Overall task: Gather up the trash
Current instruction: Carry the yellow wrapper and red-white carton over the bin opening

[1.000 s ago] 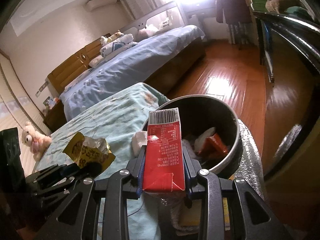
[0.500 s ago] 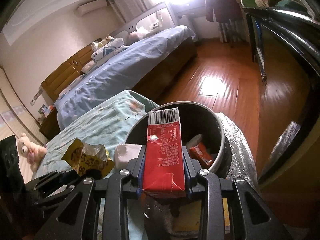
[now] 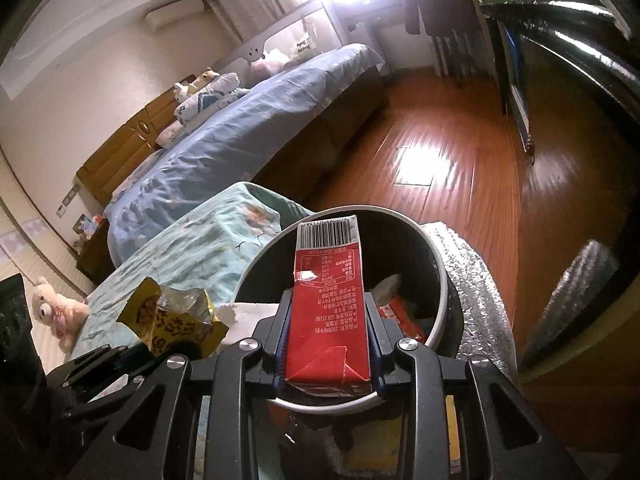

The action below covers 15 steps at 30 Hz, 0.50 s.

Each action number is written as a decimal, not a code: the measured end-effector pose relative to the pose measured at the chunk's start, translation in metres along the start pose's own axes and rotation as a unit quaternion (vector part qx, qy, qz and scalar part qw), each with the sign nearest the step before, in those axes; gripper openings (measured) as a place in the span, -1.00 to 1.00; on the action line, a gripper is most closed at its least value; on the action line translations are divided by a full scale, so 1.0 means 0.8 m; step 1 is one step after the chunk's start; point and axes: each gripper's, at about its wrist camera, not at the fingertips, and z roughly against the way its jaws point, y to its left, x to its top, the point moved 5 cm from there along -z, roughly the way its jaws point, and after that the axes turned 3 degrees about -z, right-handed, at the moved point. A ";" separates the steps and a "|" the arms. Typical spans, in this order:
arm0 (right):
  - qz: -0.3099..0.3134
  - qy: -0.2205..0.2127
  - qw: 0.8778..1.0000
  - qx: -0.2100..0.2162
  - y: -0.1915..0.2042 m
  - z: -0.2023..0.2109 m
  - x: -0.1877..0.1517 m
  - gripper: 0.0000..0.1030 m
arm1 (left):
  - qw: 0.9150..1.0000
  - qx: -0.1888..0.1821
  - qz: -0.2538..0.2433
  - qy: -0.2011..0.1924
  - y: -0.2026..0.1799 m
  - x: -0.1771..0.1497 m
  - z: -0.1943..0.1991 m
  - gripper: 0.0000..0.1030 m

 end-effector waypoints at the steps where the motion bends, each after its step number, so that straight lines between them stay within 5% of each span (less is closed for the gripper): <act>1: 0.000 0.000 1.000 -0.001 0.000 -0.002 0.001 -0.39 | 1.000 0.000 0.000 0.000 0.000 0.001 -0.001 -0.54; 15: 0.002 0.005 1.000 -0.005 0.000 -0.010 0.009 -0.39 | 1.000 -0.001 -0.002 0.002 -0.003 0.020 -0.014 -0.54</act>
